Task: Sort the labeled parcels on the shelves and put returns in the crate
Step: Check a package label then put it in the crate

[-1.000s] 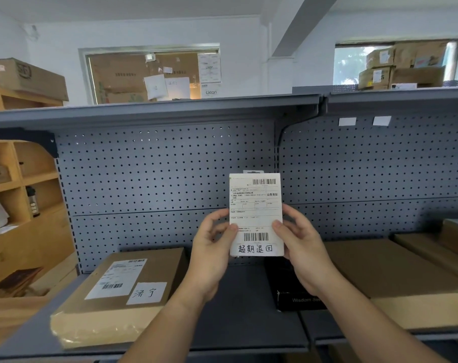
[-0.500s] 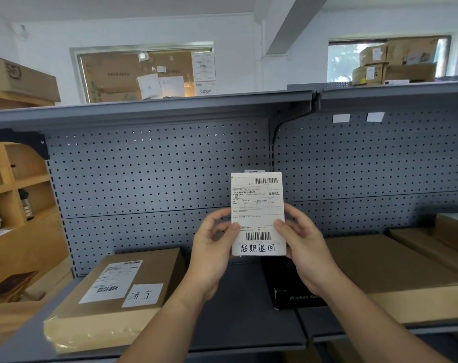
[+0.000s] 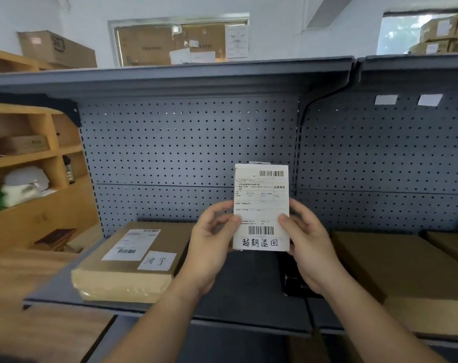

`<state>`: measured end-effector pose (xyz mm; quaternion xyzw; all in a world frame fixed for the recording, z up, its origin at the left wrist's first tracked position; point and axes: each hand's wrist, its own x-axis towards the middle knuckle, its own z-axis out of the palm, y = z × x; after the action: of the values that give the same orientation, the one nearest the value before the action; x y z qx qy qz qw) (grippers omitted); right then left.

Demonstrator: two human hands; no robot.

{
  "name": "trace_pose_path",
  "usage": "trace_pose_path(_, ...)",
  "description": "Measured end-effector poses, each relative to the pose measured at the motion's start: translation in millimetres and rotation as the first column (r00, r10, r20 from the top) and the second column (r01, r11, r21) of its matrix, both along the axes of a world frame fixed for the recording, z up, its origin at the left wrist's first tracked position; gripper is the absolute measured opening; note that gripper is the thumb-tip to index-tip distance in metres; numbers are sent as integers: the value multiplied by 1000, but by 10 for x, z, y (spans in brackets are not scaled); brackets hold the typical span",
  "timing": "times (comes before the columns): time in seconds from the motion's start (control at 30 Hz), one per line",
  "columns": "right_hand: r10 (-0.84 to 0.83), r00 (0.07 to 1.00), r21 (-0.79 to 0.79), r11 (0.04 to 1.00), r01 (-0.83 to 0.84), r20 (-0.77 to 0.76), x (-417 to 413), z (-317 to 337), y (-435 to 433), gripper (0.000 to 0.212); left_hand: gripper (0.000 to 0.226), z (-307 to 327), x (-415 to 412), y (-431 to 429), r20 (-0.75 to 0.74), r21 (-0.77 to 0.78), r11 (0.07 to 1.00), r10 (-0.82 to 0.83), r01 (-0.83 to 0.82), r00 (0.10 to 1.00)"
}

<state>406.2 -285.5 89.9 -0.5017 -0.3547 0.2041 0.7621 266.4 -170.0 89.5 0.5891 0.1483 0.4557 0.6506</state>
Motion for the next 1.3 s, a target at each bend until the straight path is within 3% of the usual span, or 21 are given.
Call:
trace_pose_path(0.13, 128, 992, -24, 992, -128, -11, -217, -73, 283, 40, 20, -71, -461, 148, -34, -1, 980, 197, -197, 980)
trace_pose_path(0.2, 205, 979, -40, 978, -205, -7, -391, -110, 446, 40, 21, -93, -821, 260, -123, 90, 930, 365, -356, 923)
trace_pose_path(0.3, 340, 940, -40, 940, -340, -13, -715, -146, 679, 36, 24, -86, -1467, 367, -261, 327, 785, 611, -527, 747)
trace_pose_path(0.4, 478, 878, -42, 877, -479, -16, -1121, -171, 912, 38, 28, -49, -2111, 378, -414, 460, 662, 749, -592, 517)
trace_pose_path(0.53, 641, 767, -54, 766, -641, -8, -1778, -208, 1209, 43, 41, -45, -2887, 315, -574, 577, 551, 799, -603, 181)
trace_pose_path(0.67, 760, 649, -71, 649, -758, 21, -2492, -239, 1498, 41, 45, -139, -3624, 281, -603, 644, 483, 798, -594, -4)
trace_pose_path(1.0, 874, 486, -111, 486, -867, 28, -4162, -340, 2233, 39, 48, -218, -5177, 599, -601, 709, 397, 773, -583, -204)
trace_pose_path(1.3, 910, 410, -248, 384, -890, -62, -5210, -799, 2961, 41, 43, -693, -6059, 1166, -693, 644, 448, 686, -620, -223)
